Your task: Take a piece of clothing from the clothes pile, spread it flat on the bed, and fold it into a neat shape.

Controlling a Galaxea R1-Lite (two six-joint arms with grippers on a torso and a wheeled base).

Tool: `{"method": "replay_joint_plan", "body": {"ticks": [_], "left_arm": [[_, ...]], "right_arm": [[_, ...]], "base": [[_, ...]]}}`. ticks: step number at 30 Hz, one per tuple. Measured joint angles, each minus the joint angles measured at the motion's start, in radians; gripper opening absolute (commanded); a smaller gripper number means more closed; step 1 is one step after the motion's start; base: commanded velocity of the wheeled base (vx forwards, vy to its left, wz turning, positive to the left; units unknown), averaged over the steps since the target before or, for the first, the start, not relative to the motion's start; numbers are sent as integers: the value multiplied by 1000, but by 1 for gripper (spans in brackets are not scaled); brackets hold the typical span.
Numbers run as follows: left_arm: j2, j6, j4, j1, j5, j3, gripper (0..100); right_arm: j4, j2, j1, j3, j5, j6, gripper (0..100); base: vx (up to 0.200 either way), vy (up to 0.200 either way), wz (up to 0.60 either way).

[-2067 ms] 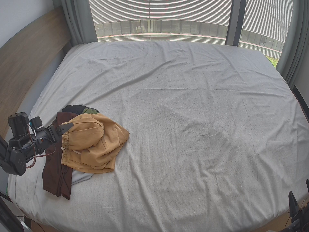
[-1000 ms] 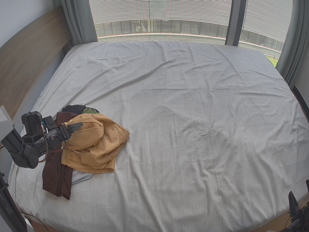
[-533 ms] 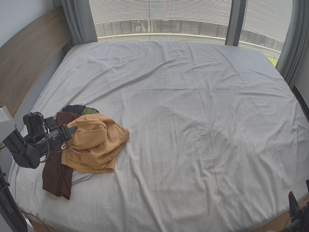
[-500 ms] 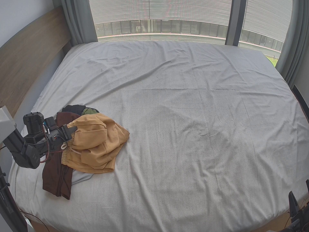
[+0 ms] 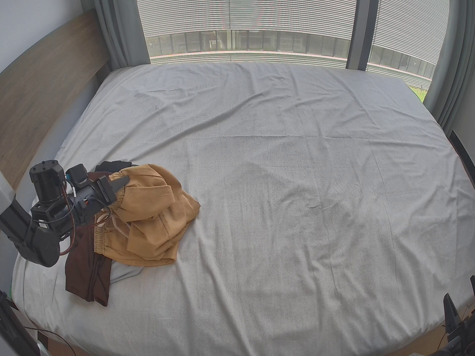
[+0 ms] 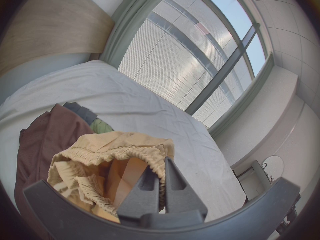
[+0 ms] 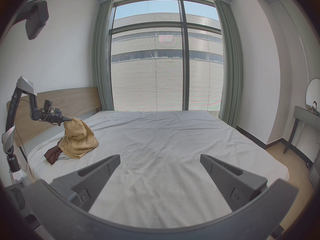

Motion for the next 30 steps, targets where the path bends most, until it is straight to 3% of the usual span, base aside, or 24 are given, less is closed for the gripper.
{"method": "replay_joint_plan", "body": {"ticks": [6, 12, 16, 22, 30], "left_arm": [[-106, -3, -10, -89, 10, 27, 0], [-183, -4, -11, -184, 68, 31, 0], [-197, 0, -15, -210, 62, 29, 0], [-211, 3, -17, -219, -22, 53, 0], [-216, 10, -45, -236, -26, 72, 0]], "right_arm": [[1, 0, -1, 0, 0, -1, 100], [1, 0, -1, 0, 1, -3, 100], [1, 0, -1, 0, 2, -2, 100], [1, 0, -1, 0, 1, -1, 100], [1, 0, -1, 0, 1, -1, 100]], "base": [[0, 0, 0], [0, 0, 0], [0, 0, 0], [0, 0, 0], [0, 0, 0]]}}
